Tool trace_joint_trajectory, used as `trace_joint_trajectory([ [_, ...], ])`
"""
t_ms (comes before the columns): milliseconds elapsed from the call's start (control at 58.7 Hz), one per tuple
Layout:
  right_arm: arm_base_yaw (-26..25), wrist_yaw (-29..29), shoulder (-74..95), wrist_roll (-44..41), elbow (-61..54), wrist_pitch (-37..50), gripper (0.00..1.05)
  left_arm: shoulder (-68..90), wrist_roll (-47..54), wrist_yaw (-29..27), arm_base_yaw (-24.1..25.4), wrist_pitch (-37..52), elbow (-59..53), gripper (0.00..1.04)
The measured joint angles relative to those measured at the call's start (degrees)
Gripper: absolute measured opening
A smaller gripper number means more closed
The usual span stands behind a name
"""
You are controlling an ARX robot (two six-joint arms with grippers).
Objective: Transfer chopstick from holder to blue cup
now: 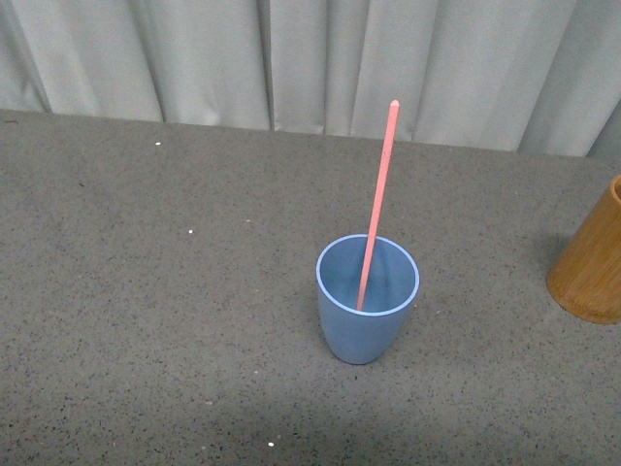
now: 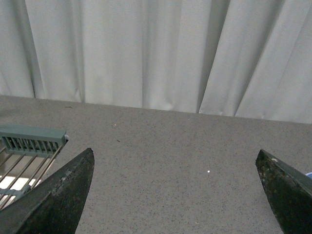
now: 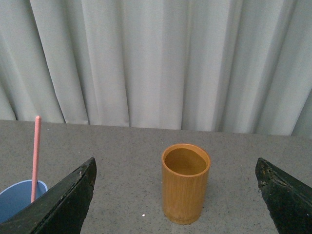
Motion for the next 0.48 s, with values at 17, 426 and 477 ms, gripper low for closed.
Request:
trace_joint_trajectory([
  [17, 0.0, 0.0, 0.0, 0.0, 0.0, 0.0, 0.95, 0.0, 0.0, 0.0, 0.0, 0.0, 0.0, 0.98],
  [426, 0.0, 0.0, 0.0, 0.0, 0.0, 0.0, 0.95, 0.0, 0.0, 0.0, 0.0, 0.0, 0.0, 0.98],
  [477, 0.0, 0.0, 0.0, 0.0, 0.0, 0.0, 0.95, 0.0, 0.0, 0.0, 0.0, 0.0, 0.0, 0.98],
])
